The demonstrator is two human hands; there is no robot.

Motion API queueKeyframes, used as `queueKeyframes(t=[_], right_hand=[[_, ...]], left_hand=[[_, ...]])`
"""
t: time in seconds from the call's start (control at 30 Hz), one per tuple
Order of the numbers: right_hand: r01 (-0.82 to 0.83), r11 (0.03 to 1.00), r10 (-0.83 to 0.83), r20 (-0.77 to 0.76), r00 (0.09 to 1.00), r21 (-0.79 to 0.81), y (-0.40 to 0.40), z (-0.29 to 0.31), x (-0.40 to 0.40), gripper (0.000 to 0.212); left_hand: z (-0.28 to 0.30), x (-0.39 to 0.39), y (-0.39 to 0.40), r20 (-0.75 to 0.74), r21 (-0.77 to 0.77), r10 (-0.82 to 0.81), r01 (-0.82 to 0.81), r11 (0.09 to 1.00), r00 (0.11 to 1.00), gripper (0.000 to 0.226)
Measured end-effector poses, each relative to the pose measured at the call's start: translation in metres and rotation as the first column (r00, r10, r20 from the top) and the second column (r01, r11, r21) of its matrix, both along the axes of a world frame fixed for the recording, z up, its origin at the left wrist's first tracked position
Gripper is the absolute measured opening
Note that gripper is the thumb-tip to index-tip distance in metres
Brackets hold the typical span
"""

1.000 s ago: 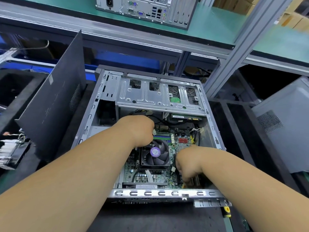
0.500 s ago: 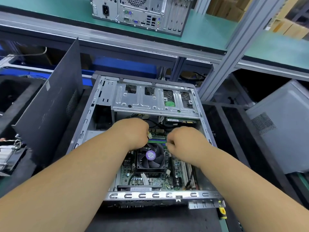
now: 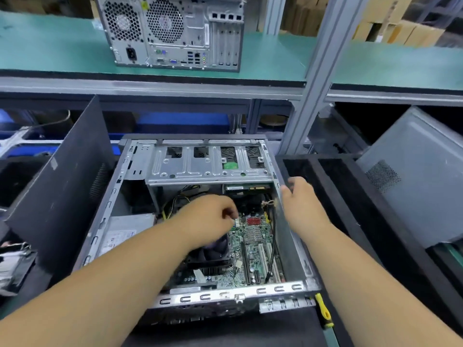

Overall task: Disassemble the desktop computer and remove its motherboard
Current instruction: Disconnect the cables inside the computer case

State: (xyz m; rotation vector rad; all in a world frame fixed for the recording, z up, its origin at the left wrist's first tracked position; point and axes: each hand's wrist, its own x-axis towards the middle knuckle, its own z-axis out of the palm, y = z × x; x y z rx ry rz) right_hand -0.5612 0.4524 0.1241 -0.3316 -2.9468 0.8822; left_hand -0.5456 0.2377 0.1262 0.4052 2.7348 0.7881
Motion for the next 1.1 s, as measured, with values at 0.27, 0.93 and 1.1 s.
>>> queueKeyframes(t=[0.27, 0.93, 1.1], right_hand=[[-0.058, 0.996, 0.054, 0.061, 0.997, 0.072, -0.002, -0.001, -0.005, 0.034], [-0.052, 0.997, 0.049, 0.065, 0.997, 0.055, -0.003, -0.002, -0.008, 0.025], [-0.077, 0.995, 0.073, 0.065, 0.995, 0.058, -0.002, 0.002, -0.007, 0.026]], left_hand=[[-0.025, -0.032, 0.083, 0.128, -0.167, -0.026, 0.048, 0.985, 0.991, 0.026], [-0.081, -0.069, 0.089, 0.108, 0.021, 0.124, -0.127, 0.992, 0.986, 0.031], [-0.084, -0.072, 0.090, 0.095, 0.010, 0.110, -0.111, 0.994, 0.989, 0.026]])
